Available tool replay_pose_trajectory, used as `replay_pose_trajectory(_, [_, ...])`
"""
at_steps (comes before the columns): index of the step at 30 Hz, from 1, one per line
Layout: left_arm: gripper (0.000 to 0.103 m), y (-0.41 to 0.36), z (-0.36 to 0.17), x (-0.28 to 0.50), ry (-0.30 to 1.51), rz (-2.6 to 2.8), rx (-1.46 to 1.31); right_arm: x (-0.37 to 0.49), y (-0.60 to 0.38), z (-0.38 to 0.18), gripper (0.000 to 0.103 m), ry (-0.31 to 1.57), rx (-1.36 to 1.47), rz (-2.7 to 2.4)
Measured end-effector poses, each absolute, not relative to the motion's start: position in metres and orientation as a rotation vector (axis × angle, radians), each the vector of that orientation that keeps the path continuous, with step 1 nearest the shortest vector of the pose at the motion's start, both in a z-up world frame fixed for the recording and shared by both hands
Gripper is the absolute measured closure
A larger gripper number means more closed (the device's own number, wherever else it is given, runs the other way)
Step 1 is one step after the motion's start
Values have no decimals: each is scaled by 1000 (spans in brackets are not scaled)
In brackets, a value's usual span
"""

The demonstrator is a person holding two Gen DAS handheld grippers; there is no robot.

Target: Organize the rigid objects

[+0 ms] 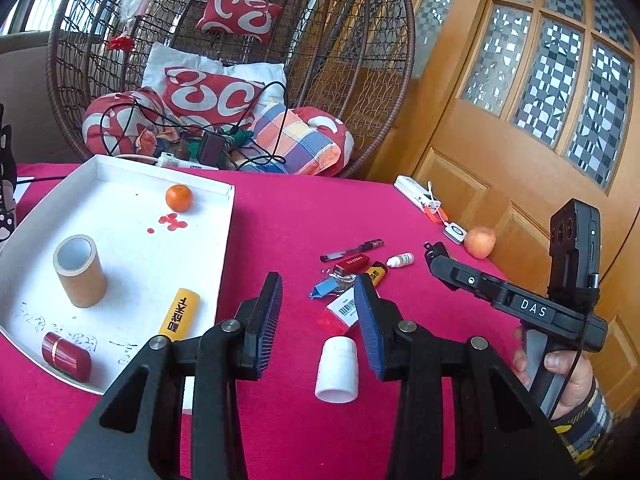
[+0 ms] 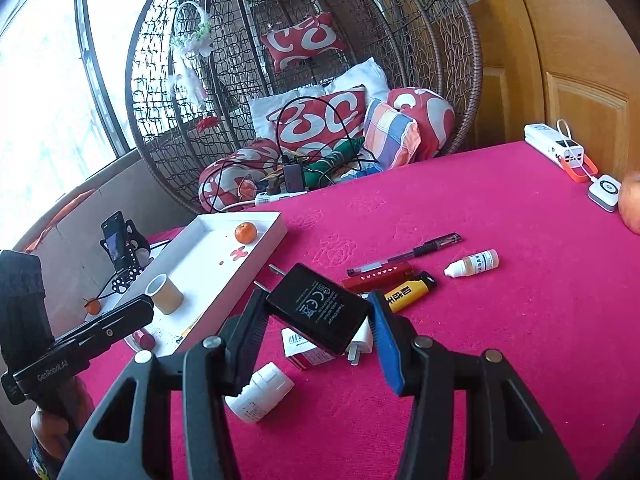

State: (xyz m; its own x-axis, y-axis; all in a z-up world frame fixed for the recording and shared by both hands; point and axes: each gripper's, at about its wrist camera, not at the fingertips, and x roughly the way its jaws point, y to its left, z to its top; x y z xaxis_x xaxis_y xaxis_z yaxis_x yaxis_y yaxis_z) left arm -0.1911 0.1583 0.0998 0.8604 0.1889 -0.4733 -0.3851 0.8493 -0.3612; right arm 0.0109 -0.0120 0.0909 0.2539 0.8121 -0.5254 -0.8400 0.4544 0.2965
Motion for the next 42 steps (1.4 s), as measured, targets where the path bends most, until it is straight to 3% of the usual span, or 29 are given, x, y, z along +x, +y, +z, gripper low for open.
replay_pose_trajectory(42, [66, 241, 85, -265, 317, 504, -633, -40, 88, 107, 53, 647, -236, 1279])
